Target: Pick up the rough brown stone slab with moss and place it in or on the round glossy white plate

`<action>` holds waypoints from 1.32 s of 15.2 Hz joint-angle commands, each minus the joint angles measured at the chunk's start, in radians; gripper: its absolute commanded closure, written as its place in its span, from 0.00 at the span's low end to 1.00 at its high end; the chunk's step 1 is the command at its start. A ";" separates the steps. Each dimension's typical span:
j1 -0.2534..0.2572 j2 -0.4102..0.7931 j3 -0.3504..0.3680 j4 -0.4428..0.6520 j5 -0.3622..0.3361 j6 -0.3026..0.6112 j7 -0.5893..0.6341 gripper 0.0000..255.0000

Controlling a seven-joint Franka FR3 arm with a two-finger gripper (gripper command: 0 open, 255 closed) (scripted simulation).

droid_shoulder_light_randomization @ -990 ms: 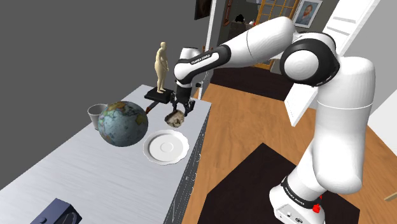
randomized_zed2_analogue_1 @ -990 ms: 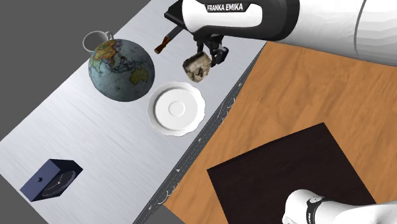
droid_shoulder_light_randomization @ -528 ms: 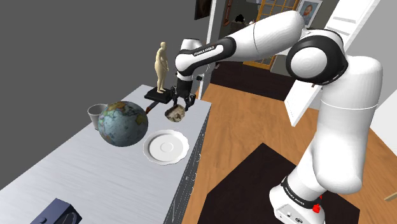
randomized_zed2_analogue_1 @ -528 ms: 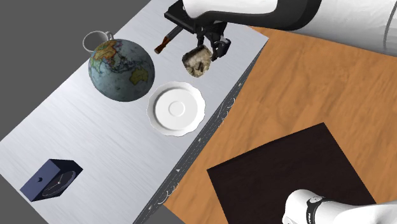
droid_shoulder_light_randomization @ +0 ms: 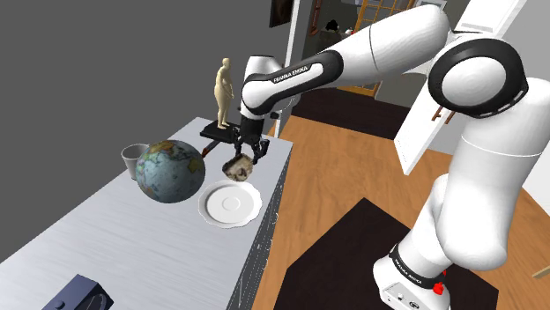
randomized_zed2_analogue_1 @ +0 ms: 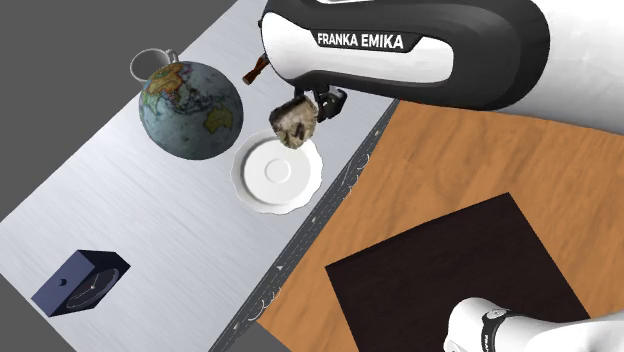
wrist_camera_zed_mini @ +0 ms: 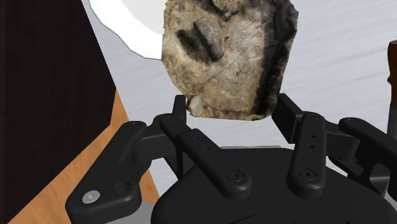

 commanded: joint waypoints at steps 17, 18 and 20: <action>0.087 -0.006 0.062 -0.193 0.019 0.208 0.103 1.00; 0.087 0.003 0.063 -0.196 0.023 0.219 0.099 1.00; 0.087 0.012 0.064 -0.198 0.026 0.231 0.095 1.00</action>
